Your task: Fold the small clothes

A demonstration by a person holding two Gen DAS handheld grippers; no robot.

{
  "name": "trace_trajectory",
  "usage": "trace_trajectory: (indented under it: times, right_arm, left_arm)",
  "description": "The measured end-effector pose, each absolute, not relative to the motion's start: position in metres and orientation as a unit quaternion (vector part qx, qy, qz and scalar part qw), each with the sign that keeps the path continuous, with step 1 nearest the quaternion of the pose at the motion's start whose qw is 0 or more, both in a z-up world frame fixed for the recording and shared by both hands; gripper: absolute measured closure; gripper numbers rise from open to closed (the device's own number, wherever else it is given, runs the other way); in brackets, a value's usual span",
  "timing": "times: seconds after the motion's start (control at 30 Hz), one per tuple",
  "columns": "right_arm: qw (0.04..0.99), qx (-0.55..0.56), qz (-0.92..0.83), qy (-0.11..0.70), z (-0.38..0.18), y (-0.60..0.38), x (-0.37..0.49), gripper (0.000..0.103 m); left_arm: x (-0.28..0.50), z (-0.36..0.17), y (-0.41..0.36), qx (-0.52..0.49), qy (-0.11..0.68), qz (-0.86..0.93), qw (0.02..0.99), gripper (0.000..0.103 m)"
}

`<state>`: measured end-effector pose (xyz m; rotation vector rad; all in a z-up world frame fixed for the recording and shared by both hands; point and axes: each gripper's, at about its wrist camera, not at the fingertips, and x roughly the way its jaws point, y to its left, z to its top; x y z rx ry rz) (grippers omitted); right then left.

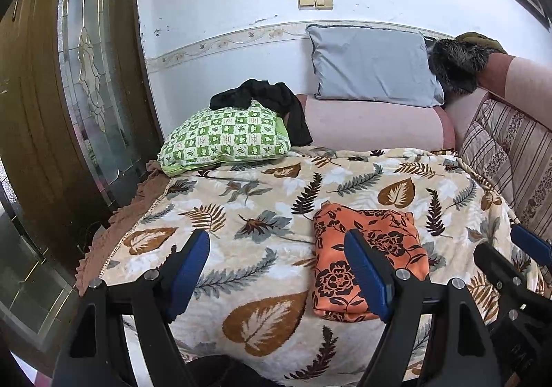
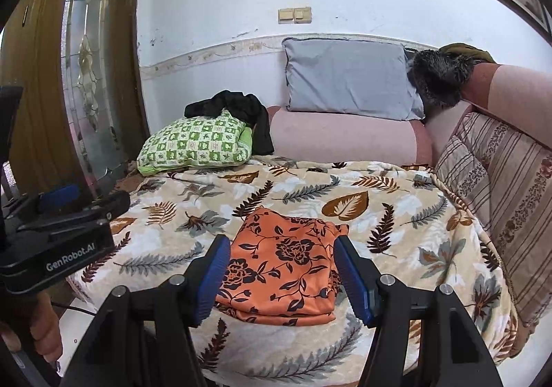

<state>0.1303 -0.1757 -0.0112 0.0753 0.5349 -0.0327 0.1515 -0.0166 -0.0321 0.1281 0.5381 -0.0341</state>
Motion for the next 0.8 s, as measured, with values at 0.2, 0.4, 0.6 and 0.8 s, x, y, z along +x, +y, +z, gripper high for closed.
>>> trace_trajectory:
  times: [0.2, 0.4, 0.6, 0.8]
  right_arm:
    - [0.965, 0.035, -0.017, 0.261, -0.0069, -0.1745, 0.1296, 0.037]
    - [0.964, 0.035, -0.015, 0.264, -0.0067, -0.1721, 0.1304, 0.037]
    - [0.964, 0.036, -0.015, 0.263, -0.0054, -0.1749, 0.1312, 0.037]
    - [0.964, 0.039, -0.019, 0.262, -0.0058, -0.1768, 0.1303, 0.037]
  left_arm:
    - [0.15, -0.0317, -0.0141, 0.064, 0.266, -0.018, 0.962, 0.022]
    - [0.1484, -0.0294, -0.0103, 0.061, 0.263, -0.014, 0.963, 0.022]
    - [0.1468, -0.0282, -0.0104, 0.061, 0.262, -0.015, 0.963, 0.022]
    - [0.1453, -0.0272, -0.0112, 0.062, 0.262, -0.015, 0.963, 0.022]
